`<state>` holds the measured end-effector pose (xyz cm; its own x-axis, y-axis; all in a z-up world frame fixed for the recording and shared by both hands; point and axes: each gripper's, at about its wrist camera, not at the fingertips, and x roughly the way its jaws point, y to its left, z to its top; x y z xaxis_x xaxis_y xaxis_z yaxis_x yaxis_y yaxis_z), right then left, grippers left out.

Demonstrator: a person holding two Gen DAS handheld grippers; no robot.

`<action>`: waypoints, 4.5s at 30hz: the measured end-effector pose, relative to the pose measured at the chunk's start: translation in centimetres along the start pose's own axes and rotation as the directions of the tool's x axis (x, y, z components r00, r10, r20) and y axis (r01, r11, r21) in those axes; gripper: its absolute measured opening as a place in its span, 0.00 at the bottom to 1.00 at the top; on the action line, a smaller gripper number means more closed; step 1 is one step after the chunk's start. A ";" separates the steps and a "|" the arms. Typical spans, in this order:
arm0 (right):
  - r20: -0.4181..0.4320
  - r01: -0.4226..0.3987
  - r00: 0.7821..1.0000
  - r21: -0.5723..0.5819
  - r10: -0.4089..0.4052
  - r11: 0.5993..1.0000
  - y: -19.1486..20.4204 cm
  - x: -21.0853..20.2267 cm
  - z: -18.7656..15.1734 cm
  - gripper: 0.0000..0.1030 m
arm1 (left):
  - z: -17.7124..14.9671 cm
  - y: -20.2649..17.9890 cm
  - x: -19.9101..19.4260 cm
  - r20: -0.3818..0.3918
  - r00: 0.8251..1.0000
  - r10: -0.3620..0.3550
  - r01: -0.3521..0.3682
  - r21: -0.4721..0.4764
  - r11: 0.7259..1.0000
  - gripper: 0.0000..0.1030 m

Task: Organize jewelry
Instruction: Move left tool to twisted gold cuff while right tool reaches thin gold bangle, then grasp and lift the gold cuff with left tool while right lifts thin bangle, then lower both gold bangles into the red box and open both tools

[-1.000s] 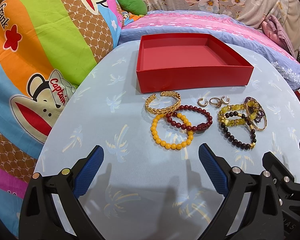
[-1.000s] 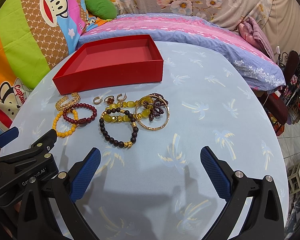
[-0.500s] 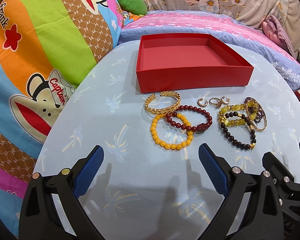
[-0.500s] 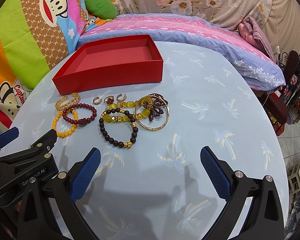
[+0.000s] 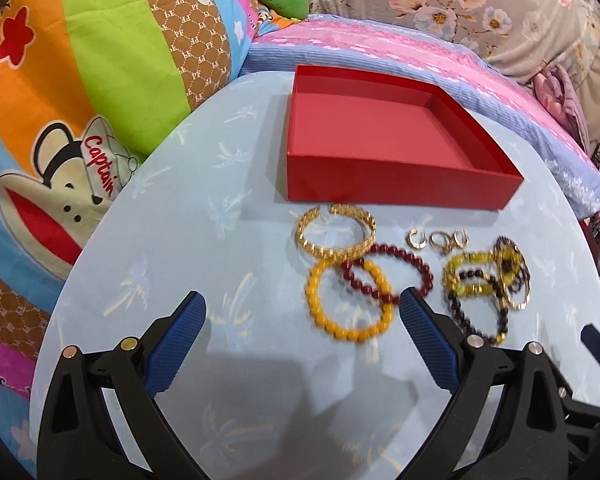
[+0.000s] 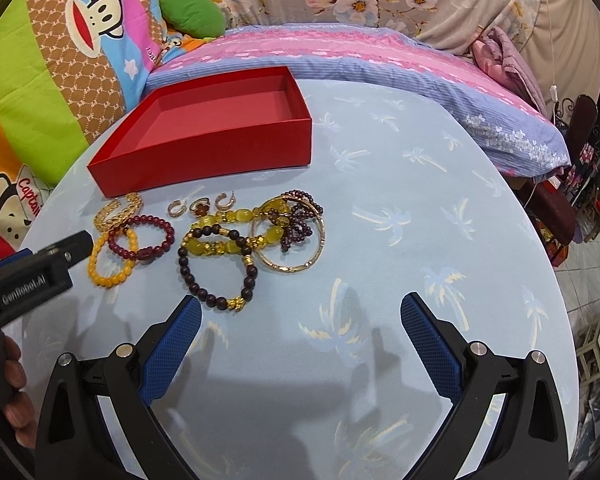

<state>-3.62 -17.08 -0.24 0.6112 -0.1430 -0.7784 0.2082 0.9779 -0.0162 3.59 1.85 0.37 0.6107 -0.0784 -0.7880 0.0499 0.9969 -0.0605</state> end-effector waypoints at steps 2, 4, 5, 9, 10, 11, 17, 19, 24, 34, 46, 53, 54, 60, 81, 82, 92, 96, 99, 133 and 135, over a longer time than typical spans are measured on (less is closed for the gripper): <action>-0.008 0.002 1.000 0.005 -0.002 1.000 -0.2 0.4 0.2 0.94 | 0.7 -0.1 0.8 -0.010 1.000 -0.015 0.015 -0.011 1.000 0.90; -0.015 0.003 1.000 0.008 -0.003 1.000 -0.3 0.8 0.4 0.94 | 1.3 -0.3 1.5 -0.019 0.999 -0.027 0.026 -0.017 1.000 0.90; -0.020 0.004 1.000 0.007 -0.004 1.000 -0.3 1.0 0.4 0.94 | 1.5 -0.4 1.8 -0.021 0.999 -0.029 0.028 -0.018 0.999 0.90; -0.036 0.006 0.999 0.005 -0.005 1.000 -0.3 1.7 0.7 0.94 | 2.5 -0.7 3.8 -0.042 0.998 -0.038 0.037 -0.022 0.999 0.89; -0.040 0.006 0.999 0.006 -0.006 1.000 -0.4 1.9 0.7 0.94 | 2.8 -0.7 4.3 -0.051 0.998 -0.046 0.045 -0.028 0.999 0.88; -0.045 0.007 0.999 0.006 -0.007 1.000 -0.3 2.1 0.8 0.94 | 2.9 -0.8 4.7 -0.060 0.997 -0.057 0.055 -0.032 0.998 0.86; -0.068 0.005 0.998 0.007 -0.004 1.000 -0.3 3.1 1.0 0.94 | 3.0 -1.3 6.0 -0.086 0.992 -0.096 0.095 -0.018 0.995 0.66; -0.074 0.000 0.997 0.006 0.000 1.000 -0.2 3.3 1.0 0.93 | 3.0 -1.6 6.0 -0.084 0.989 -0.118 0.119 -0.004 0.993 0.54; -0.082 -0.008 0.997 0.004 0.008 1.000 -0.1 3.6 1.0 0.94 | 3.0 -1.8 5.5 -0.080 0.983 -0.166 0.167 -0.001 0.986 0.53; -0.056 -0.033 0.998 0.067 0.037 0.997 -1.6 3.6 2.4 0.94 | 2.1 -1.4 2.1 -0.029 0.990 -0.136 0.137 0.035 0.990 0.53; -0.063 -0.079 0.994 0.098 0.085 0.992 -0.7 6.2 5.2 0.71 | 0.5 -0.7 1.7 -0.055 0.992 -0.118 0.120 0.043 0.992 0.53; -0.079 -0.069 0.994 0.042 0.072 0.997 0.6 7.2 4.9 0.52 | 0.2 -0.8 1.9 -0.065 0.991 -0.120 0.123 0.042 0.991 0.53; -0.078 -0.071 0.994 0.040 0.074 0.997 0.7 7.2 4.9 0.52 | 0.2 -0.8 2.0 -0.067 0.990 -0.121 0.124 0.041 0.991 0.53; -0.064 -0.101 0.992 0.060 0.104 0.993 0.2 6.0 4.6 0.51 | 0.1 -0.9 1.7 -0.057 0.990 -0.125 0.128 0.049 0.991 0.53; 0.064 -0.187 0.980 -0.016 0.188 0.982 1.3 1.2 10.7 0.51 | 6.0 -2.3 -2.0 0.087 0.983 -0.163 0.153 0.113 0.982 0.53; 0.069 -0.192 0.979 -0.023 0.193 0.981 1.5 1.6 11.9 0.51 | 7.0 -2.4 -1.7 0.094 0.981 -0.168 0.157 0.119 0.980 0.53; 0.033 -0.202 0.978 -0.048 0.204 0.978 3.5 8.4 22.3 0.51 | 16.4 -3.3 4.1 0.113 0.981 -0.159 0.140 0.155 0.978 0.53; 0.003 -0.196 0.981 -0.051 0.196 0.979 4.4 11.4 24.5 0.51 | 18.7 -3.6 7.1 0.095 0.984 -0.151 0.133 0.168 0.977 0.53; -0.027 -0.192 0.981 -0.060 0.191 0.979 5.1 13.8 25.5 0.51 | 19.9 -3.8 9.1 0.077 0.986 -0.147 0.132 0.167 0.977 0.53; -0.025 -0.139 0.990 -0.065 0.138 0.988 5.0 13.7 24.7 0.60 | 20.4 -3.7 10.6 0.057 0.993 -0.105 0.098 0.122 0.988 0.67; -0.016 -0.145 0.989 -0.066 0.144 0.987 4.8 12.2 23.8 0.60 | 19.6 -3.6 9.4 0.066 0.992 -0.108 0.099 0.123 0.987 0.67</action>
<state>23.04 -17.74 5.12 0.6229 0.0016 -0.7823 0.0668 0.9962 0.0552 24.70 -2.53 5.18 0.6526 -0.1857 -0.7346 0.2068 0.9763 -0.0631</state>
